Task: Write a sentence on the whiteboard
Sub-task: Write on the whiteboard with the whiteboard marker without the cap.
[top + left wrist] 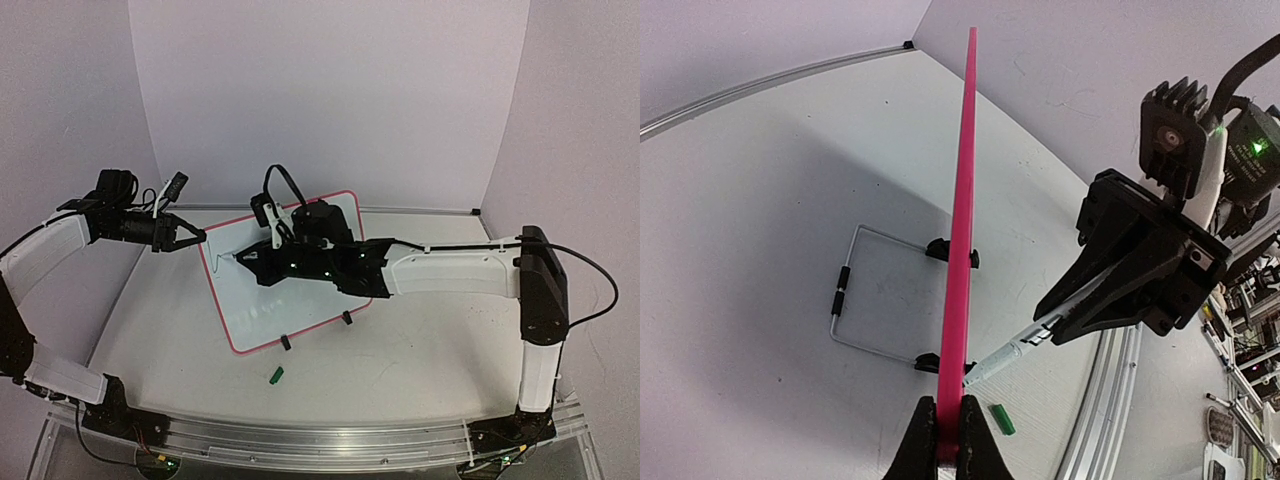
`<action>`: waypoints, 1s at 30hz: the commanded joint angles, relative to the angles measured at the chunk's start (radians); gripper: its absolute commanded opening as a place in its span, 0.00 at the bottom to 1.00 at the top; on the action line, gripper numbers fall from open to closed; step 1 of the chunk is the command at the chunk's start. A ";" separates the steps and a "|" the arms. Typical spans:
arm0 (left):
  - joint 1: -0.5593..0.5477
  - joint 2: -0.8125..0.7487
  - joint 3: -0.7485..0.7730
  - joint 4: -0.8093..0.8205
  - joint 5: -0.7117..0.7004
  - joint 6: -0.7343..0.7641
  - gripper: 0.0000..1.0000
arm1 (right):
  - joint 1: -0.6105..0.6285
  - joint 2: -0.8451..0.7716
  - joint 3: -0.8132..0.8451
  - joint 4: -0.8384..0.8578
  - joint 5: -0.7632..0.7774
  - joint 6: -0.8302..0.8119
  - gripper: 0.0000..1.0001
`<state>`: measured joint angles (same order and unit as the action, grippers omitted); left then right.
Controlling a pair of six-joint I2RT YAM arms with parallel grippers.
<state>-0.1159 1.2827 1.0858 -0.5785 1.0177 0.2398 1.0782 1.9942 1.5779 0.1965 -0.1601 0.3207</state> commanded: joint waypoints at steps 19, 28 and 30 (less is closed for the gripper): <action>0.001 -0.041 0.002 -0.012 0.021 0.007 0.00 | -0.011 -0.062 -0.068 0.017 0.053 0.025 0.00; 0.002 -0.043 0.002 -0.014 0.021 0.009 0.00 | -0.012 -0.078 -0.033 0.039 0.091 0.013 0.00; 0.001 -0.042 0.002 -0.014 0.022 0.009 0.00 | -0.012 -0.080 -0.028 0.047 0.104 0.009 0.00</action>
<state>-0.1162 1.2800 1.0840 -0.5785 1.0159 0.2401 1.0782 1.9648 1.5103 0.2033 -0.1413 0.3387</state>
